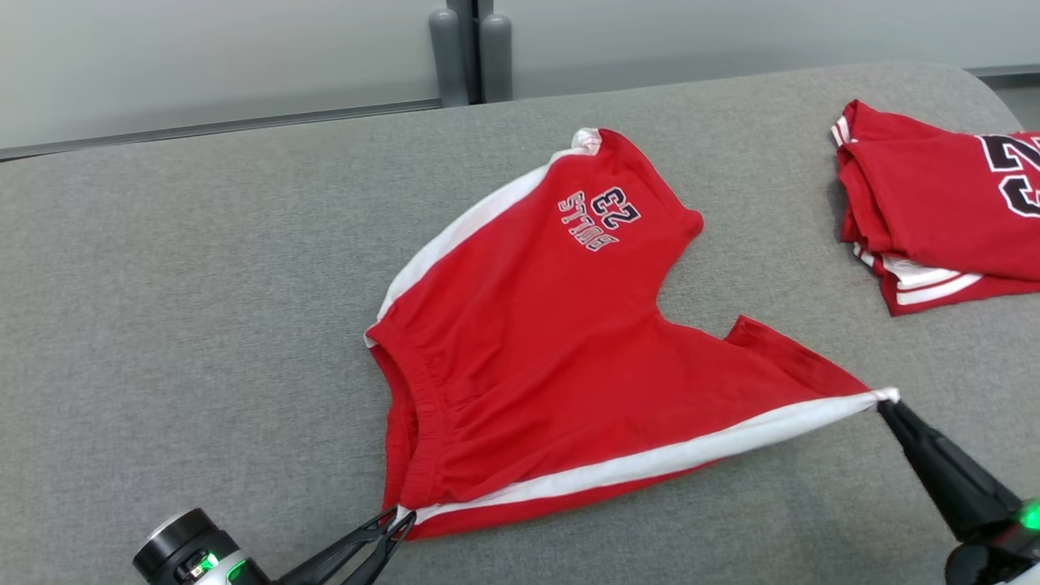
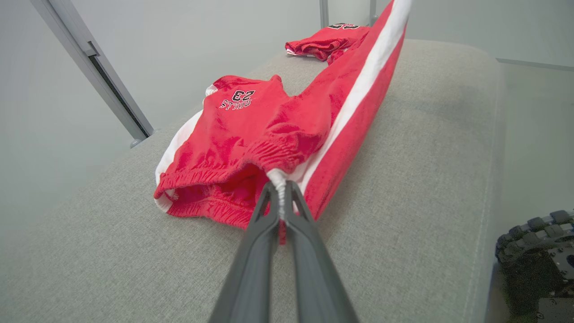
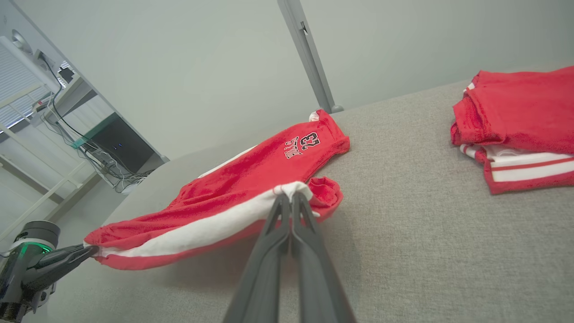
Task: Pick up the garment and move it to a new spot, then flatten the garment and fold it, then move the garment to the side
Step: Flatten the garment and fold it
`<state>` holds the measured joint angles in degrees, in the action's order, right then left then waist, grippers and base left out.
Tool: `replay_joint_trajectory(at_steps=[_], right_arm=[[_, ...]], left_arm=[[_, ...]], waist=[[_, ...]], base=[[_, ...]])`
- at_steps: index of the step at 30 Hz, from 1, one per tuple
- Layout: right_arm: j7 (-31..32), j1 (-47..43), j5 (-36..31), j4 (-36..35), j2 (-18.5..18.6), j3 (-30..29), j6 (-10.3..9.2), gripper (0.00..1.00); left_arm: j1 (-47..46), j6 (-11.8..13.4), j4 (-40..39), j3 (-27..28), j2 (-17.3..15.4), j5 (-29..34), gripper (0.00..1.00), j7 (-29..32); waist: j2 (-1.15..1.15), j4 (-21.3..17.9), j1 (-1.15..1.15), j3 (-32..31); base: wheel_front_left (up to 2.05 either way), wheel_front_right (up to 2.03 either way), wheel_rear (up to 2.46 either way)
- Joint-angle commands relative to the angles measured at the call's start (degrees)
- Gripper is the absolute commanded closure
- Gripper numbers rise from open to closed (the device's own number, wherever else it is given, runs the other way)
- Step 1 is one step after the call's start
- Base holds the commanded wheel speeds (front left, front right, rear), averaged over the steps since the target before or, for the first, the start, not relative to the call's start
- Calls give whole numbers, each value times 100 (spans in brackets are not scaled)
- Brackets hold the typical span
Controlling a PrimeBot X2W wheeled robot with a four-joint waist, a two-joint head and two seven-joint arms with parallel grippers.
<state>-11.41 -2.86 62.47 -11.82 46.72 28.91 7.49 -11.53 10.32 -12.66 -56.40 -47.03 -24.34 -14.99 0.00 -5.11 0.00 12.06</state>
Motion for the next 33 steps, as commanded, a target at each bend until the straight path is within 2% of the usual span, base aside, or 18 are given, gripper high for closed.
replay_joint_trajectory(at_steps=[1, 6, 8, 16, 21, 26, 29, 33], right_arm=[[125, -175, -41, -181, 75, -326, 0, 100], [567, -155, -345, -236, -85, -930, 0, 100], [686, -64, -385, -210, -139, -997, 0, 100], [1710, 1164, -528, 439, -577, -1358, 0, 100], [2376, 2074, -445, 912, -661, -1444, 0, 100], [2956, 3047, -512, 1381, -673, -1363, 0, 100], [3359, 3836, -558, 1810, -757, -1156, 0, 100], [3615, 4566, -698, 2300, -847, -838, 0, 100]], left_arm=[[36, 21, -126, 62, -6, -84, 100, -24], [-184, -193, -247, 303, 339, -456, 100, -24], [-261, -283, -207, 328, 399, -502, 100, -24], [-1134, -1147, 551, 488, 1081, -1385, 100, 236], [-1786, -1541, 1182, 631, 1515, -2145, 100, 664], [-2321, -1725, 1683, 773, 1816, -2891, 100, 930], [-2598, -1757, 2014, 891, 1941, -3418, 100, 1162], [-2802, -1776, 2326, 952, 2042, -3766, 100, 1365]], waist=[[0, 105, 0, -79], [0, 277, 0, -80], [0, 322, 0, -62], [0, 692, 0, 217], [0, 910, 0, 478], [0, 1018, 0, 776], [0, 1088, 0, 1050], [0, 1187, 0, 1297]], base=[[0, 0, 0], [0, 0, 0], [0, 0, 0], [0, 0, 0], [0, 0, 0], [0, 0, 0], [0, 0, 0], [0, 0, 0]])
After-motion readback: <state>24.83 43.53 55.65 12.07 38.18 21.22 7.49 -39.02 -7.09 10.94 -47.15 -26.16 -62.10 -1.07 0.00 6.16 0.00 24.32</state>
